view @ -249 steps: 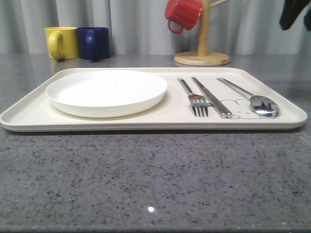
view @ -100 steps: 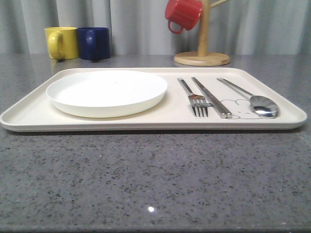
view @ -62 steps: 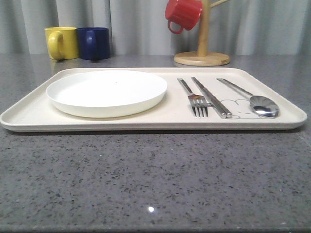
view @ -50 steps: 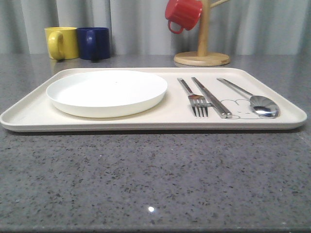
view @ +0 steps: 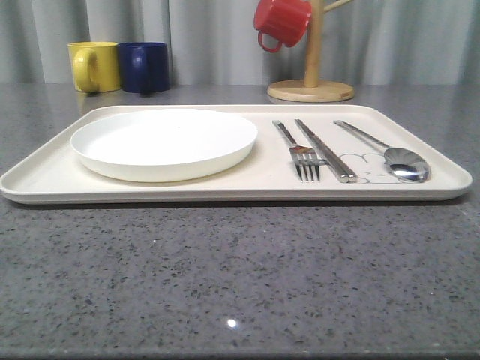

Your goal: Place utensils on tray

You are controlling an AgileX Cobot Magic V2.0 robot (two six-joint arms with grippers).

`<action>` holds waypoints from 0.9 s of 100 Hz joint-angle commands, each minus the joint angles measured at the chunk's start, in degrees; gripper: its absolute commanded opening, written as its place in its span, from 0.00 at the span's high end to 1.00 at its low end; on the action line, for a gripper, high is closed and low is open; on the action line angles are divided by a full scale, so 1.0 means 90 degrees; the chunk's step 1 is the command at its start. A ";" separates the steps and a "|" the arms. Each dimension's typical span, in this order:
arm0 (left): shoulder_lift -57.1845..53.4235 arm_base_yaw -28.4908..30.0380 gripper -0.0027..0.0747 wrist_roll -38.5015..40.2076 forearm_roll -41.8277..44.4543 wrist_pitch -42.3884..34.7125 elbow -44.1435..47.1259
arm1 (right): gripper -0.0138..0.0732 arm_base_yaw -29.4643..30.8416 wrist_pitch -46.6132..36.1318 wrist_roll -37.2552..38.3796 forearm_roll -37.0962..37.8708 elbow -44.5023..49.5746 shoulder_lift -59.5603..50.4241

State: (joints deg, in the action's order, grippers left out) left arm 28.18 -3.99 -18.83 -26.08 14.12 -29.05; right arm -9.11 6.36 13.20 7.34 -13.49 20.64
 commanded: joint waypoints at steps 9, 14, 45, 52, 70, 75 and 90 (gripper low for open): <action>0.0027 -0.0016 0.99 0.0020 -0.0081 -0.0507 -0.0182 | 0.92 0.0167 -0.0884 -0.0314 -0.0252 0.0365 -0.0614; 0.0027 -0.0016 0.99 0.0020 -0.0081 -0.0507 -0.0182 | 0.92 0.0300 -0.0885 -0.0314 -0.0274 0.0490 -0.0831; 0.0027 -0.0016 0.99 0.0020 -0.0081 -0.0507 -0.0182 | 0.92 0.0768 -0.0891 -0.0337 -0.0816 0.1202 -0.2014; 0.0027 -0.0016 0.99 0.0020 -0.0081 -0.0507 -0.0182 | 0.92 0.0768 -0.0893 -0.0350 -0.0816 0.1378 -0.2193; 0.0027 -0.0016 0.99 0.0020 -0.0081 -0.0507 -0.0182 | 0.92 0.0768 -0.0964 -0.0572 -0.0851 0.1677 -0.2486; 0.0027 -0.0016 0.99 0.0020 -0.0081 -0.0507 -0.0182 | 0.92 0.0768 -0.0992 -0.0682 -0.0851 0.1677 -0.2479; 0.0027 -0.0016 0.99 0.0020 -0.0081 -0.0507 -0.0168 | 0.92 0.0768 -0.1100 -0.0816 -0.0816 0.1677 -0.2479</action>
State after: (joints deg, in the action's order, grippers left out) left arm 28.18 -3.99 -18.83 -26.08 14.12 -29.05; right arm -2.58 2.08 7.16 0.00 1.59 -0.57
